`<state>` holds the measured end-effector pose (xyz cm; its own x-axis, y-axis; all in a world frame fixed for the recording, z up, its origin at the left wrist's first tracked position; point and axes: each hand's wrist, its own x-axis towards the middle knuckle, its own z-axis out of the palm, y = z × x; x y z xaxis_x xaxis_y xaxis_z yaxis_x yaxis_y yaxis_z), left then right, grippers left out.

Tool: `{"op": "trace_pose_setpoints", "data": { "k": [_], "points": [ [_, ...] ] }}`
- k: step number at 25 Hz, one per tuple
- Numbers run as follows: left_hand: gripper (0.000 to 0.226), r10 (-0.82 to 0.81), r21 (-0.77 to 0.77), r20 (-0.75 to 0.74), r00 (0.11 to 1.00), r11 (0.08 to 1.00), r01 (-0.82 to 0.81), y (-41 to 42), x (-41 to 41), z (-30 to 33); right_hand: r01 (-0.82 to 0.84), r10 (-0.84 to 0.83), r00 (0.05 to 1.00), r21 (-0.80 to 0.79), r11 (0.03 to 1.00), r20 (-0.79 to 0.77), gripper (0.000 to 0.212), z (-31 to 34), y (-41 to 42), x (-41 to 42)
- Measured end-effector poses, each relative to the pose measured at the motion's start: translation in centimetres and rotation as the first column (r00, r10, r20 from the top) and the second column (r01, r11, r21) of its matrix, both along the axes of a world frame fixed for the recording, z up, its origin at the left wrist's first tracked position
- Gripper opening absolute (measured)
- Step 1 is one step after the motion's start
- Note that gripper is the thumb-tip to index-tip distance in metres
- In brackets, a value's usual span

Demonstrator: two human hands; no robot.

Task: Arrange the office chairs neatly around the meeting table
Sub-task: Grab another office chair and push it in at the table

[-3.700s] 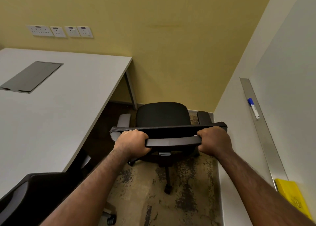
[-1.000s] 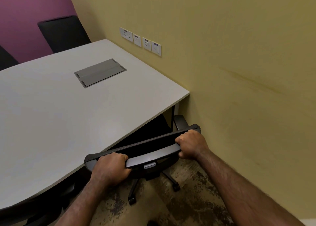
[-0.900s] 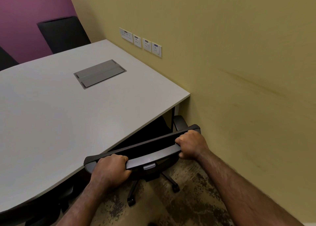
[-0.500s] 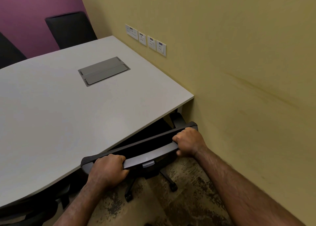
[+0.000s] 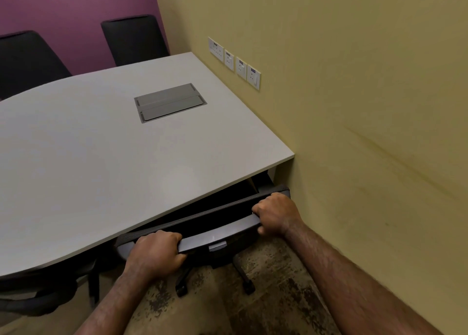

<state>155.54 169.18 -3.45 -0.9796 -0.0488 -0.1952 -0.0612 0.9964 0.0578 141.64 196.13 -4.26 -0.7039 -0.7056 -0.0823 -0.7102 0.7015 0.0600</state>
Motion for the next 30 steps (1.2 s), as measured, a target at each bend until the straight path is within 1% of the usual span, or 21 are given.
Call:
{"op": "trace_pose_setpoints", "data": {
  "k": [13, 20, 30],
  "points": [
    [0.017, 0.064, -0.02, -0.028, 0.998, 0.998, -0.065, 2.1, -2.8, 0.1, -0.057, 0.057, 0.998, -0.001, 0.998, -0.013, 0.018, 0.2, 0.9, -4.4],
    [0.018, 0.099, -0.008, -0.032, 0.995, 0.995, -0.099, 2.3, -4.7, 0.1, -0.074, 0.074, 0.997, 0.009, 0.997, 0.001, 0.023, 0.2, 0.6, -6.7],
    [0.021, 0.099, -0.018, -0.046, 0.994, 0.995, -0.1, 1.3, -5.9, -0.3, -0.076, 0.076, 0.997, 0.005, 0.997, -0.023, 0.022, 0.0, 0.0, -7.9]
  ]
}}
